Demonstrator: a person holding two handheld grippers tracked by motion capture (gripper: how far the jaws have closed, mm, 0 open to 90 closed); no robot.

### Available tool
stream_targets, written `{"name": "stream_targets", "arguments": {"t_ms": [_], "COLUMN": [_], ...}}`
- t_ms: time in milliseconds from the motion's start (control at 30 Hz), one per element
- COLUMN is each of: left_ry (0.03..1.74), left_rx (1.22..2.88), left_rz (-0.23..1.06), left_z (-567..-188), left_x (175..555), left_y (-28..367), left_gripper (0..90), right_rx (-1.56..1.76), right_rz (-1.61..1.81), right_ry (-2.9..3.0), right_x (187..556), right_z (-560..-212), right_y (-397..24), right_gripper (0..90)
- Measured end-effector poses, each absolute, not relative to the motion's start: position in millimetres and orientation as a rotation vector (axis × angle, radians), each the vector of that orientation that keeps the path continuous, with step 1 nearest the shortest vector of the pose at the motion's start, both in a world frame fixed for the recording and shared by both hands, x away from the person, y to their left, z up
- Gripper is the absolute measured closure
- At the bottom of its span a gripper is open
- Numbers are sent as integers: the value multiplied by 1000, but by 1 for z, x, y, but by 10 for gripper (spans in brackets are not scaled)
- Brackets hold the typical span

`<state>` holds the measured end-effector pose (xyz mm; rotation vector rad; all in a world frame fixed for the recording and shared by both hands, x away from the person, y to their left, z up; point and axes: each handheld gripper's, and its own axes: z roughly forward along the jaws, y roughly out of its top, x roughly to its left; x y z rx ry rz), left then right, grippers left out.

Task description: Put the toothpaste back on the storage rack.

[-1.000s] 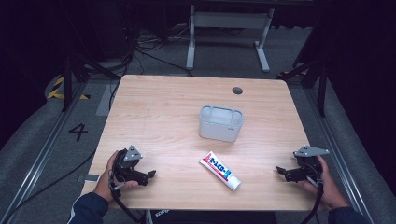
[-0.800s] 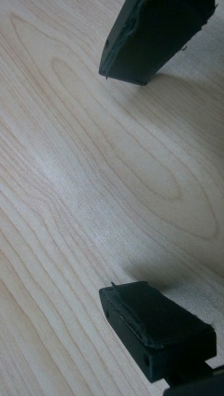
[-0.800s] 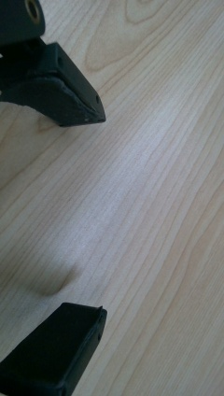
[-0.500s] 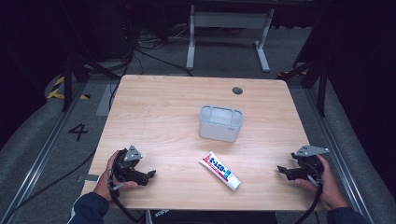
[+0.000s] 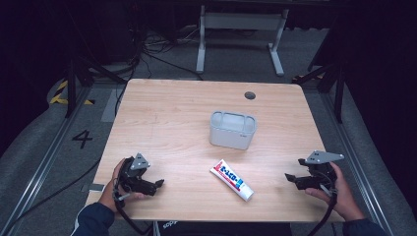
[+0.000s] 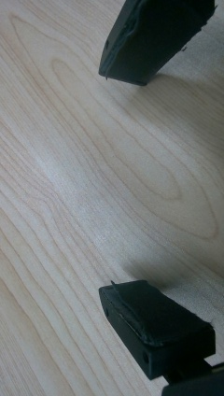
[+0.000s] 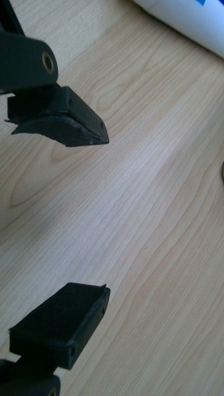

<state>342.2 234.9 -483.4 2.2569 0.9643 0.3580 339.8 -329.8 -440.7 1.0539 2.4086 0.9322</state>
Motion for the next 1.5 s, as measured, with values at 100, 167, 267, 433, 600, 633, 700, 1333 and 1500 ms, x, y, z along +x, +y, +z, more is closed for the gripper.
{"name": "stream_targets", "arguments": {"t_ms": [100, 167, 267, 433, 600, 633, 700, 1333, 1500], "left_ry": [968, 972, 977, 972, 972, 972, 974, 978, 979], "left_rx": [2257, 2256, 2256, 2257, 2255, 2255, 2255, 2254, 2254], "left_rz": [353, 355, 349, 351, 351, 351, 352, 355, 355], "left_z": [-483, -483, -483, -483, -483, -483, -483, -483, -483], "left_x": [342, 342, 341, 341, 341, 341, 341, 340, 340], "left_y": [235, 235, 235, 235, 235, 235, 235, 235, 235], "left_gripper": [6, 6, 8, 11, 12, 12, 12, 12, 12], "right_rx": [1032, 1013, 985, 950, 911, 900, 890, 767, 742], "right_rz": [899, 885, 888, 903, 907, 906, 903, 907, 906], "right_ry": [2428, 2433, 2451, 2463, 2483, 2487, 2497, 2581, 2606], "right_x": [340, 340, 341, 342, 343, 343, 343, 346, 345], "right_z": [-438, -437, -435, -430, -427, -427, -426, -424, -426], "right_y": [-320, -317, -309, -297, -284, -281, -277, -228, -213], "right_gripper": [248, 251, 254, 255, 258, 258, 258, 269, 269]}}
